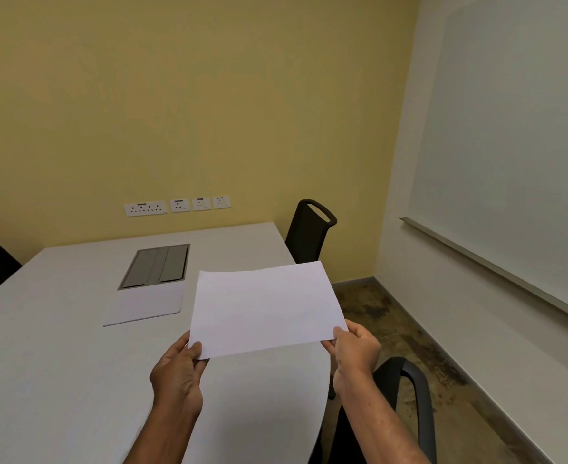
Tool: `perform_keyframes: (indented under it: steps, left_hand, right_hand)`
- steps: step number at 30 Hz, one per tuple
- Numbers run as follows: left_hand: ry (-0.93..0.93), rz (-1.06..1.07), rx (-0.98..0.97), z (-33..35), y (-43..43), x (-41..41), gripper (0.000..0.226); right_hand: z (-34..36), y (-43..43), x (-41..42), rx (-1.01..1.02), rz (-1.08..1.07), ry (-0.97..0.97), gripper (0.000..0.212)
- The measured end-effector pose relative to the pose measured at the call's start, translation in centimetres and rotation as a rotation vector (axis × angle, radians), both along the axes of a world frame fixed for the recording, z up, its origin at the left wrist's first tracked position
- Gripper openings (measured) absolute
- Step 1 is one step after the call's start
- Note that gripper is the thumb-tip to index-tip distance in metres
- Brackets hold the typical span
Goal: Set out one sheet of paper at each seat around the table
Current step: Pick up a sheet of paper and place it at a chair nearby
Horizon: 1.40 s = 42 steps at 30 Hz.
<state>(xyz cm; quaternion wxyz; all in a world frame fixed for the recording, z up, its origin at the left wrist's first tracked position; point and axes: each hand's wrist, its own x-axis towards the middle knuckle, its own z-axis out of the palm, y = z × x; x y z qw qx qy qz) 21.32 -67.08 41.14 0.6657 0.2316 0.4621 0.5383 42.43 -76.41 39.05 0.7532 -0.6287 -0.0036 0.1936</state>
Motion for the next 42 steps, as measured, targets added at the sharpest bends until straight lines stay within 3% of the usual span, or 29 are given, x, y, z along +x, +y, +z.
perform_keyframes:
  steps: [22,42]
  left_hand:
    - [0.085,0.227,0.017,-0.8,-5.1,22.2,0.039]
    - [0.133,0.350,-0.026,-2.2,8.2,32.3,0.038]
  right_hand:
    - [-1.2,-0.4,24.3,-0.017,0.266,-0.014,0.016]
    - [-2.3,13.4,34.4,-0.052,0.383,0.154,0.013]
